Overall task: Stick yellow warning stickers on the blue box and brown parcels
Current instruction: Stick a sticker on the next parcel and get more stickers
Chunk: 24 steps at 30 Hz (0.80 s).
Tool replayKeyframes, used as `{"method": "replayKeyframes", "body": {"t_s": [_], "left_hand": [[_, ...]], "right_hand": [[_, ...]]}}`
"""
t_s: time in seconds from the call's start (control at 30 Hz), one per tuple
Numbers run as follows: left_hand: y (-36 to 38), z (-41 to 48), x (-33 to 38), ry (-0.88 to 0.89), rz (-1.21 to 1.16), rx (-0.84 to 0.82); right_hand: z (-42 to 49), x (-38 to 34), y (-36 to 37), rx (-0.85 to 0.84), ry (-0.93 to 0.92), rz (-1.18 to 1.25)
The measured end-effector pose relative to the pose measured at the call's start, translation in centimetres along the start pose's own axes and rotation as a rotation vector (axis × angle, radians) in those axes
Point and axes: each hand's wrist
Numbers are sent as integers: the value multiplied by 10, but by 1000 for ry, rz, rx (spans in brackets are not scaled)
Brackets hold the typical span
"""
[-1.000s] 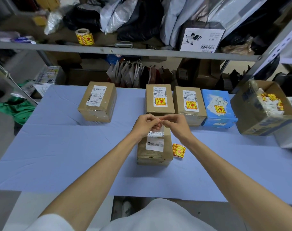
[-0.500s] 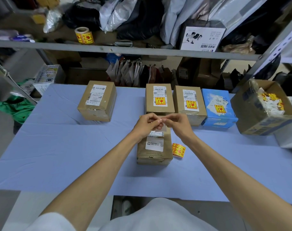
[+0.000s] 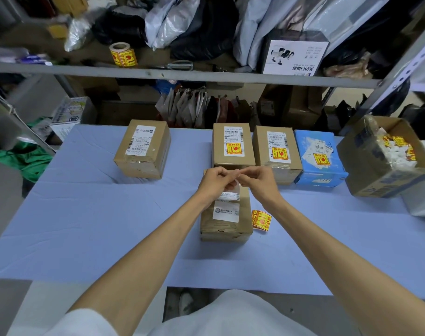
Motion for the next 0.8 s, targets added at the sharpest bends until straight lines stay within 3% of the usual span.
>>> {"method": "replayKeyframes", "body": {"t_s": [0.27, 0.37, 0.6, 0.8], "left_hand": [[-3, 1, -4, -100, -14, -56], [2, -2, -1, -145, -85, -73], [3, 1, -2, -114, 23, -58], [0, -6, 1, -152, -10, -78]], "right_hand": [[1, -2, -2, 95, 78, 101], [0, -3, -2, 72, 73, 94], [-1, -5, -4, 46, 66, 135], [0, 0, -7, 217, 184, 203]]}}
Point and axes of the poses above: each hand's wrist, its own z-axis towards the middle knuckle, its own y-axis out of the palm, x = y × z, and after that the axes turned 6 degrees about -y, right-handed
